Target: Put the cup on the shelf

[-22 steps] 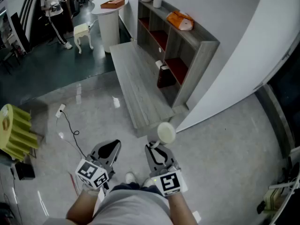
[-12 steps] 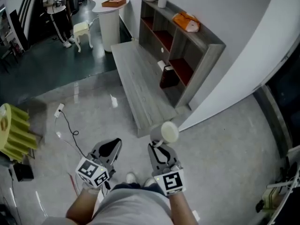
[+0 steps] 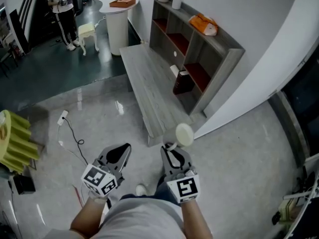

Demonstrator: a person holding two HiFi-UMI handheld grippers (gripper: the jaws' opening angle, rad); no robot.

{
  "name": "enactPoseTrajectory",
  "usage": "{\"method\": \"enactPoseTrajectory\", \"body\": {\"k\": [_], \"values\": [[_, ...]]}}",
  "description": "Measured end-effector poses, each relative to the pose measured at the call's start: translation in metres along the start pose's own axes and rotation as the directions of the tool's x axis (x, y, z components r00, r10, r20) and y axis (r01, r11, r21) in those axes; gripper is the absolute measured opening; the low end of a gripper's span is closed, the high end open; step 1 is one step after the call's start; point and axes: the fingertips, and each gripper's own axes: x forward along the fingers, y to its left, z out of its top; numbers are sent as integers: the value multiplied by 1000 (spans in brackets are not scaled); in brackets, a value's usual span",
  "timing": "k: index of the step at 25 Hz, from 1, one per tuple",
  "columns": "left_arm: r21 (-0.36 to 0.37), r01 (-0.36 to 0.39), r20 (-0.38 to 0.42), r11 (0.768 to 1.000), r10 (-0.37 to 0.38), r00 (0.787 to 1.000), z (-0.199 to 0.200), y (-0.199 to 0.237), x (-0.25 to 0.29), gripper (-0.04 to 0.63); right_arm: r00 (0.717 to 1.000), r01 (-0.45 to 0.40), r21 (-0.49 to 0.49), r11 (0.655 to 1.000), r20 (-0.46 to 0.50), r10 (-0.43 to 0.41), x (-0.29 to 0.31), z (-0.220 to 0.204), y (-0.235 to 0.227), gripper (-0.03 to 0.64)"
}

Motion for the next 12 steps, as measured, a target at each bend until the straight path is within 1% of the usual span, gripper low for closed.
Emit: {"method": "enactPoseTrajectory", "body": {"k": [5, 12], "values": [[-8, -32, 2, 999, 32, 999, -3, 19, 1, 18, 1000, -13, -13, 1000, -2, 13, 22, -4, -6, 40], [-30, -90, -11, 996, 89, 996, -7, 52, 11, 18, 998, -56, 26, 998, -21, 56, 63, -16, -19, 40]]}}
